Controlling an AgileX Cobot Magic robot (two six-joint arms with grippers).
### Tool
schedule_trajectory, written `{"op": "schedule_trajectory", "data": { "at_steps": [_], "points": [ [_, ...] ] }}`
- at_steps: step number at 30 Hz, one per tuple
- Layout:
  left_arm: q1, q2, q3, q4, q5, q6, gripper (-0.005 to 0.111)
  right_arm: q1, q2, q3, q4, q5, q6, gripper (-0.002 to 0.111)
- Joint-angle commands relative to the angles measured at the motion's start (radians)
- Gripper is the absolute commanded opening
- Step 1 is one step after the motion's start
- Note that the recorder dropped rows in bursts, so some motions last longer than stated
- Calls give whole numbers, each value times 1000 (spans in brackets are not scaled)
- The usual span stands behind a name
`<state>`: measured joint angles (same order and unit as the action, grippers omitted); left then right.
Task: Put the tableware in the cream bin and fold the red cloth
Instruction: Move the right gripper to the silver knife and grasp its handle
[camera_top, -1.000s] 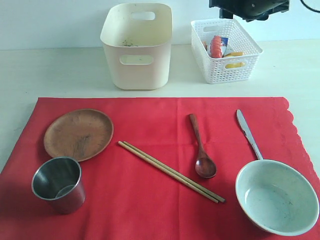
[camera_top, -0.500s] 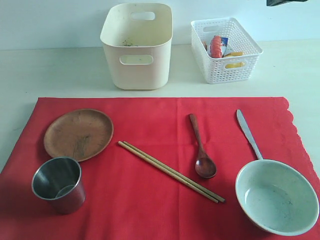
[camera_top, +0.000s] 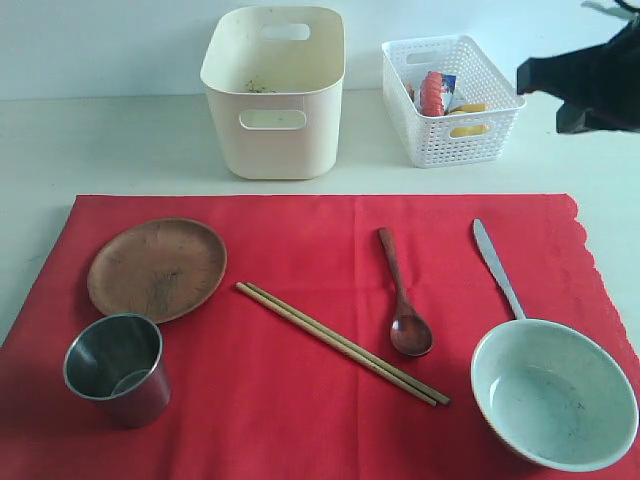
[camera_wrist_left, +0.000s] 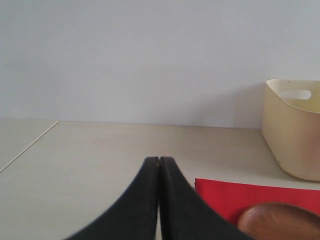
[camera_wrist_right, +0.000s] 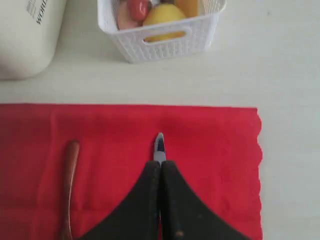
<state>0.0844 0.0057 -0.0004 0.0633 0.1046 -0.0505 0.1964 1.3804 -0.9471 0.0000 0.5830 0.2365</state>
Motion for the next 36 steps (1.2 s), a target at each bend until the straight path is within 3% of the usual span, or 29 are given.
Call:
{"op": "schedule_trajectory", "data": {
  "at_steps": [1, 16, 25, 36],
  "points": [
    [-6, -6, 0, 1, -2, 3, 3, 1, -4, 89, 0, -38, -33, 0],
    [-6, -6, 0, 1, -2, 3, 3, 1, 118, 227, 35, -123, -61, 0],
    [-6, -6, 0, 1, -2, 3, 3, 133, 263, 227, 21, -197, -78, 1],
    [-6, -6, 0, 1, -2, 3, 3, 135, 389, 225, -144, -271, 89, 37]
  ]
}}
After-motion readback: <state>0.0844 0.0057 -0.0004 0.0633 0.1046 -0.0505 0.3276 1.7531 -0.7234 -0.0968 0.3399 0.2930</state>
